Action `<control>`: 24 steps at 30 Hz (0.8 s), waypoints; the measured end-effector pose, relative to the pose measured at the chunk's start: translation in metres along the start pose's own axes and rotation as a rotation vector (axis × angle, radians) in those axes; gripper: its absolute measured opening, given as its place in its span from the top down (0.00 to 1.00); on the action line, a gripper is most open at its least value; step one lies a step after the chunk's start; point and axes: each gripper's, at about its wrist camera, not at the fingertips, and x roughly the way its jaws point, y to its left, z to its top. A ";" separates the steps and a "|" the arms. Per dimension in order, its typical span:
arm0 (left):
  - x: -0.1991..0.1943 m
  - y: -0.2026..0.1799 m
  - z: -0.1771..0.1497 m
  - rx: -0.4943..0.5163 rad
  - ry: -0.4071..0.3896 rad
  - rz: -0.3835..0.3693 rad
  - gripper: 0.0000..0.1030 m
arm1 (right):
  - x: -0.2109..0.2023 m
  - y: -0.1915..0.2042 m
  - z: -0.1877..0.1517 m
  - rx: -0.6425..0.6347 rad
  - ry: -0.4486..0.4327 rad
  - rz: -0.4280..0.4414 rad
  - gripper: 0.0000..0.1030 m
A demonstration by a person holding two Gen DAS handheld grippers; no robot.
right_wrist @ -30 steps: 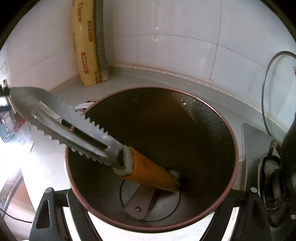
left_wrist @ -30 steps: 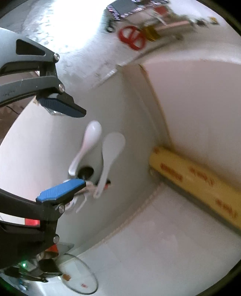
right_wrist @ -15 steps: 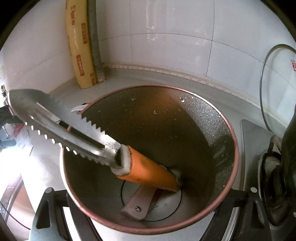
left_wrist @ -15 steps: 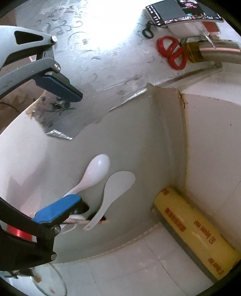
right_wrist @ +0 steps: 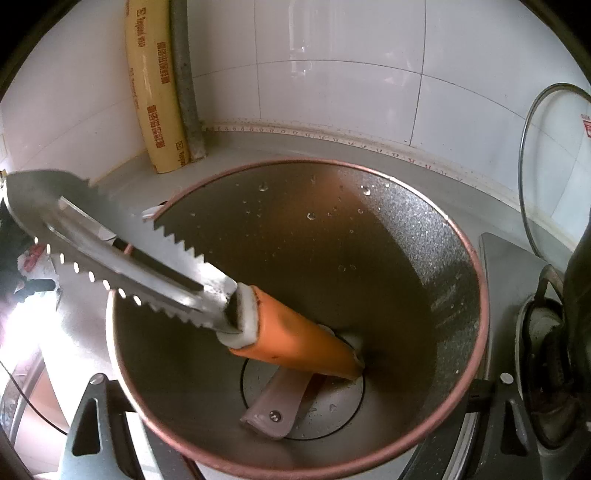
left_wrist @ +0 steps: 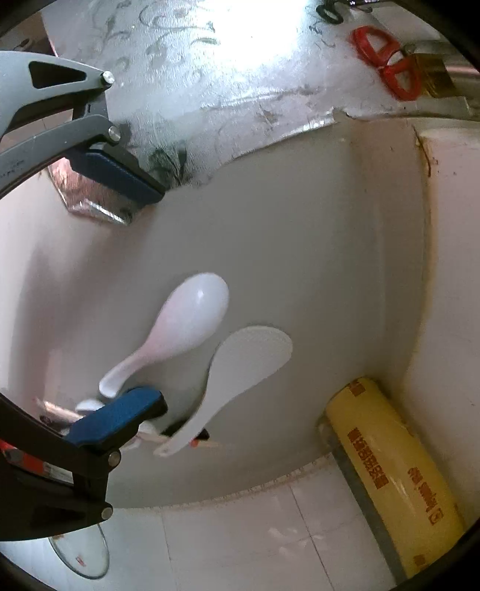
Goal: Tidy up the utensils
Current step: 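Lower the left tool onto a white plastic spoon and close it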
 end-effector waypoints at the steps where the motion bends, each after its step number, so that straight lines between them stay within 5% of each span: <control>1: 0.001 0.001 0.000 -0.016 0.007 -0.021 0.04 | 0.000 0.000 0.000 0.000 0.000 0.000 0.12; 6: 0.008 0.003 0.004 -0.090 0.048 -0.124 0.33 | 0.000 -0.001 0.000 0.001 0.000 0.000 0.12; 10: 0.013 0.006 0.006 -0.157 0.070 -0.192 0.40 | 0.000 -0.001 0.001 0.000 -0.001 0.000 0.12; 15: 0.020 0.007 0.008 -0.221 0.066 -0.210 0.60 | 0.000 -0.001 0.002 0.000 -0.002 0.001 0.12; 24: 0.029 0.009 0.016 -0.303 0.030 -0.264 0.66 | 0.002 -0.001 0.003 -0.002 0.007 0.001 0.12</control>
